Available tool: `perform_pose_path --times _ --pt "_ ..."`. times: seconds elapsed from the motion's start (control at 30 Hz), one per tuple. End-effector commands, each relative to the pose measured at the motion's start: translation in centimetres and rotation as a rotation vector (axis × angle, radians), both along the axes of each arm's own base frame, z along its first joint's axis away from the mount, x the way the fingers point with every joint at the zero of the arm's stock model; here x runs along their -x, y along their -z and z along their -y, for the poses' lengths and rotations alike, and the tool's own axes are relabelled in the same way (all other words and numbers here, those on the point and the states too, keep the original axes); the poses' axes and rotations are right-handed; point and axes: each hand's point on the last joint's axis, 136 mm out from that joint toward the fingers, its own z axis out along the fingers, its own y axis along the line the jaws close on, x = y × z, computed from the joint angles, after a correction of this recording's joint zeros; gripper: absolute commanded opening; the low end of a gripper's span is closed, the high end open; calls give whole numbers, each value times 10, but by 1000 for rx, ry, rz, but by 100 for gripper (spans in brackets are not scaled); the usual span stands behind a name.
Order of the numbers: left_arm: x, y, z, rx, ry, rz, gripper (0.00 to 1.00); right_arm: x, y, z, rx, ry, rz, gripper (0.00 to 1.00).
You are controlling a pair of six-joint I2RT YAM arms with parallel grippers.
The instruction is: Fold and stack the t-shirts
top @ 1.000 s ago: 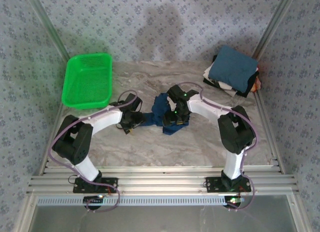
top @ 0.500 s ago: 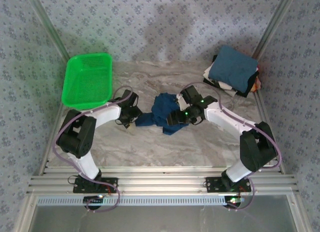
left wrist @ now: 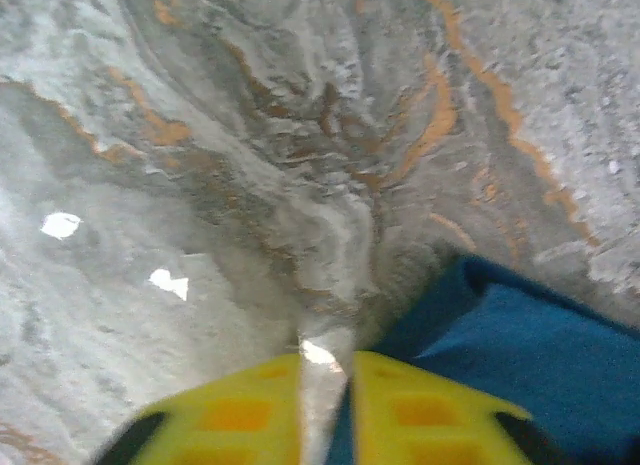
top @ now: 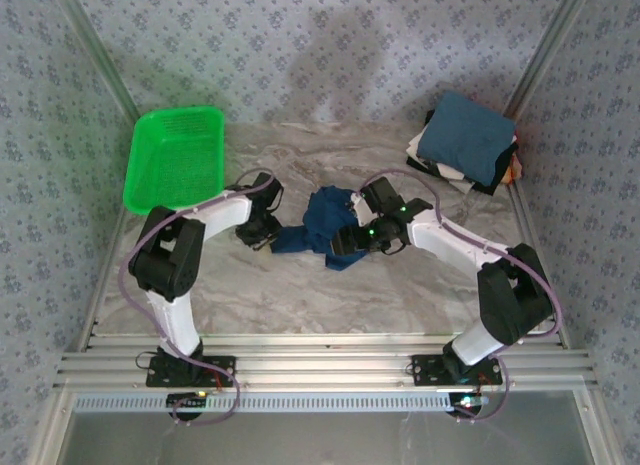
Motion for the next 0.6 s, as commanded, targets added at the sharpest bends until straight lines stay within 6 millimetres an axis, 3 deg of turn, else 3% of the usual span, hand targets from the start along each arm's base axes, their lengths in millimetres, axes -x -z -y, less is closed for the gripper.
perform_pose_path --times 0.0,0.1,0.3,0.57 --pt "-39 -6 60 151 134 127 3 5 -9 -4 -39 -18 6 78" --pt "-45 -29 63 148 171 176 0 17 -10 -9 -51 -87 -2 77" --pt "-43 -71 53 136 195 261 0 42 9 -12 -5 -172 -48 75" --pt "-38 -98 41 146 178 319 0 52 36 -33 134 -303 1 73"
